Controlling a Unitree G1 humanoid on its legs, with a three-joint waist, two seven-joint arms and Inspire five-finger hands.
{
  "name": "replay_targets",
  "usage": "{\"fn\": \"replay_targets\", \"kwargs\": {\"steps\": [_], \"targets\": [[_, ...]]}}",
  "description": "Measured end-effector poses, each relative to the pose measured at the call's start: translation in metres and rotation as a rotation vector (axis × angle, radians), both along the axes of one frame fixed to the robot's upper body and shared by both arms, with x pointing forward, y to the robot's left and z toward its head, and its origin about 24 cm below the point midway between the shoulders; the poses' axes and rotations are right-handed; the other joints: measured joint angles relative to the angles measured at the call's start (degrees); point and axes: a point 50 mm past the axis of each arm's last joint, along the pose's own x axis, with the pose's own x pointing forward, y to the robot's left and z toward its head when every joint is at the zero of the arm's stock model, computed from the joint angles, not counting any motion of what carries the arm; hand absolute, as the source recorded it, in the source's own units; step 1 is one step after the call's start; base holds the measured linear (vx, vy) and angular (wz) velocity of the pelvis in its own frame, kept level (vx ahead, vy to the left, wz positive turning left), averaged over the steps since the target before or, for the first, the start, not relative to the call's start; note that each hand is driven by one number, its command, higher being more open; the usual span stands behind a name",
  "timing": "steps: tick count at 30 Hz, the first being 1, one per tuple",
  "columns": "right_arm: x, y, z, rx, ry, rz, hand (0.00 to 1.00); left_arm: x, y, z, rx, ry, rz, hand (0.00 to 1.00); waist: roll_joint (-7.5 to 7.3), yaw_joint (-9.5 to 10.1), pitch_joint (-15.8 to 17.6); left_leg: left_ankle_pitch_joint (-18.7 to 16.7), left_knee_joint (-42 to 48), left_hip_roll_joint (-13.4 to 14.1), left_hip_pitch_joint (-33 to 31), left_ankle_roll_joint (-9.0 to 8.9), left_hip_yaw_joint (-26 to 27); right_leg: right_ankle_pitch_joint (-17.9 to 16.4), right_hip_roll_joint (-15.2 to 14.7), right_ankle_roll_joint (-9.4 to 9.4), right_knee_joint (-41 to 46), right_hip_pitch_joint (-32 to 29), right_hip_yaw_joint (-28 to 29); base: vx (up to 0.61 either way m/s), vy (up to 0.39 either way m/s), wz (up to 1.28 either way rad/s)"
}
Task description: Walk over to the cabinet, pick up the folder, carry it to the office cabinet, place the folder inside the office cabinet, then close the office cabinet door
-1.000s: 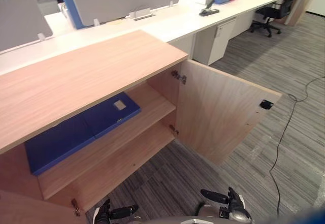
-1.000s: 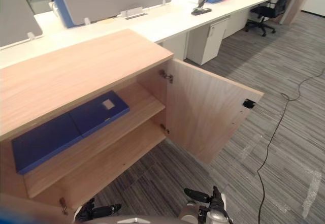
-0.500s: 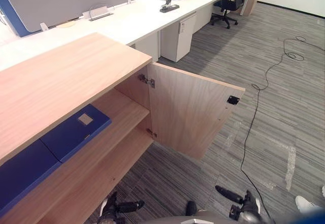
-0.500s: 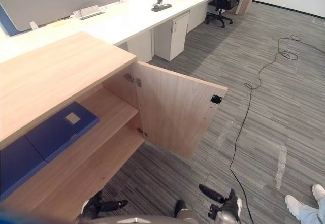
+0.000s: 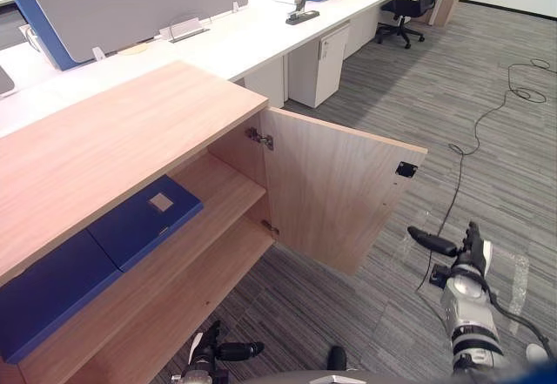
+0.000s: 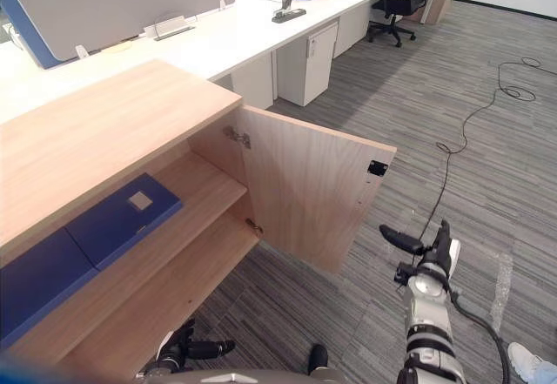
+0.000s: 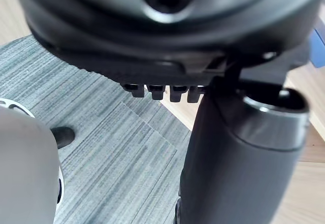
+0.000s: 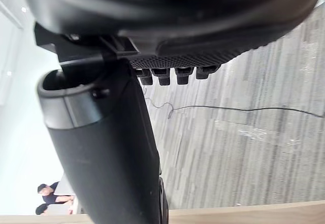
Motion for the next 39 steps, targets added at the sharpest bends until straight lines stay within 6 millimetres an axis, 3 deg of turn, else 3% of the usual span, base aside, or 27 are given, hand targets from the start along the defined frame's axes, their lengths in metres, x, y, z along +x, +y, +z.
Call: {"fn": "replay_targets", "kwargs": {"steps": [3,10,12,14,15,16,17,18,19,20,21,23,25,27,30,33,39], "targets": [[0.017,-0.001,0.014,-0.008,-0.044,0.008,1.00,0.001,0.000,0.000,-0.007,0.000,-0.003,1.00,0.22,0.07,0.2,0.0,0.0,0.0,-0.1,0.01,-0.4,0.2,0.0,-0.21,0.0,0.0,0.0,-0.01,0.002,0.00],[0.021,0.001,0.017,0.021,-0.071,-0.005,1.00,0.002,0.001,0.000,-0.006,0.008,0.005,1.00,1.19,-0.05,0.8,-0.3,0.6,0.3,0.0,-0.04,-1.2,0.0,0.6,-0.36,0.1,0.0,0.5,0.00,0.006,-0.03],[0.015,0.004,0.010,0.036,-0.063,-0.010,1.00,-0.001,0.005,0.000,-0.006,0.013,0.044,1.00,1.46,-0.08,0.9,-2.8,6.4,2.4,-1.8,-0.88,-1.3,-0.9,1.5,-0.89,0.1,0.3,0.9,0.01,-0.019,-0.16],[0.004,0.013,0.003,0.047,-0.066,-0.006,1.00,-0.003,0.014,0.000,-0.017,0.013,0.149,1.00,1.33,0.12,2.0,-4.5,24.7,5.6,-9.2,0.37,-5.6,-2.5,2.4,-1.66,2.4,0.1,2.8,0.00,-0.056,-0.37],[0.002,0.014,0.003,0.041,-0.070,-0.004,1.00,-0.004,0.014,0.000,-0.019,0.014,0.167,1.00,1.89,0.18,2.4,-4.1,29.0,6.0,-10.8,0.94,-8.0,-3.1,2.7,-1.84,3.4,0.1,3.6,-0.02,0.003,-0.63],[-0.003,0.014,0.004,0.029,-0.080,-0.005,1.00,-0.008,0.014,-0.001,-0.021,0.021,0.209,1.00,2.83,0.22,3.4,-3.9,35.9,5.7,-13.3,2.73,-13.7,-4.1,3.2,-2.27,5.1,0.3,5.4,-0.01,0.092,-0.89],[-0.006,0.016,0.001,0.024,-0.075,-0.004,1.00,-0.016,0.014,-0.003,-0.019,0.042,0.234,1.00,3.50,0.38,3.6,-7.5,37.3,3.3,-13.8,1.40,-19.4,-4.6,3.7,-2.56,6.1,0.1,7.8,-0.01,0.125,-0.99],[-0.008,0.017,-0.001,0.025,-0.069,-0.007,1.00,-0.020,0.015,-0.004,-0.016,0.051,0.238,1.00,3.48,0.43,3.6,-9.4,36.7,1.5,-14.1,0.67,-22.2,-4.6,3.7,-2.58,6.3,-0.2,9.1,0.00,0.179,-1.16],[-0.012,0.019,-0.004,0.009,-0.050,0.002,1.00,-0.027,0.015,-0.005,-0.009,0.065,0.247,1.00,3.40,0.65,3.7,-12.0,33.5,-2.1,-14.7,-0.43,-27.5,-4.7,4.0,-2.59,6.6,-1.1,11.8,0.00,0.157,-1.23],[-0.016,0.020,-0.004,-0.016,-0.042,0.023,1.00,-0.031,0.013,-0.006,-0.015,0.067,0.255,1.00,3.81,0.73,3.5,-12.8,27.3,-4.6,-14.8,-0.77,-32.2,-4.6,4.9,-2.48,6.6,-2.1,14.3,0.01,0.195,-1.44],[-0.023,0.020,-0.001,-0.038,-0.052,0.037,1.00,-0.034,0.005,-0.007,-0.039,0.068,0.284,1.00,5.91,0.75,3.4,-10.9,20.9,-4.4,-15.0,1.00,-35.0,-3.9,7.1,-1.55,5.9,-2.5,15.9,0.01,0.174,-1.22],[-0.033,0.028,-0.008,-0.033,-0.032,0.046,1.00,-0.039,0.006,-0.008,-0.039,0.073,0.307,1.00,5.69,1.39,3.1,-10.0,19.5,-3.5,-14.2,2.11,-32.6,-3.4,7.9,-0.93,7.7,-3.7,18.0,0.04,0.142,-0.81],[-0.038,0.038,-0.012,-0.011,-0.035,0.059,1.00,-0.034,0.010,-0.006,-0.029,0.051,0.300,1.00,3.89,1.37,3.1,-8.3,15.1,-3.8,-11.3,1.93,-30.2,-4.7,7.2,-1.02,8.3,-3.7,20.0,0.11,0.059,-0.52],[-0.037,0.049,-0.010,-0.020,-0.042,0.142,1.00,-0.036,0.008,-0.007,-0.030,0.057,0.291,1.00,4.22,0.73,0.7,-4.8,7.4,-4.1,-9.7,1.68,-29.2,-2.5,6.3,-0.80,3.2,-3.6,20.8,0.16,-0.017,-0.24],[-0.031,0.066,-0.012,-0.010,-0.042,0.248,1.00,-0.027,0.006,-0.006,-0.036,0.036,0.285,1.00,5.01,0.58,0.2,-2.4,3.3,-3.5,-8.1,1.12,-29.0,-1.8,6.9,-1.07,1.9,-3.5,20.9,0.15,-0.039,-0.01],[-0.023,0.086,-0.011,-0.005,-0.045,0.357,1.00,-0.018,0.004,-0.004,-0.041,0.014,0.267,1.00,4.75,0.86,0.3,-2.3,3.0,-2.8,-6.8,1.03,-28.3,-2.0,7.7,-1.39,1.9,-2.9,21.4,0.15,-0.024,-0.09],[-0.014,0.092,-0.008,-0.029,-0.053,0.408,1.00,-0.008,-0.006,-0.002,-0.056,-0.021,0.217,1.00,4.12,0.86,0.4,-2.3,2.9,-3.4,-6.7,1.05,-27.9,-1.9,7.6,-1.22,1.5,-2.8,22.3,0.02,0.044,-0.09]]}}
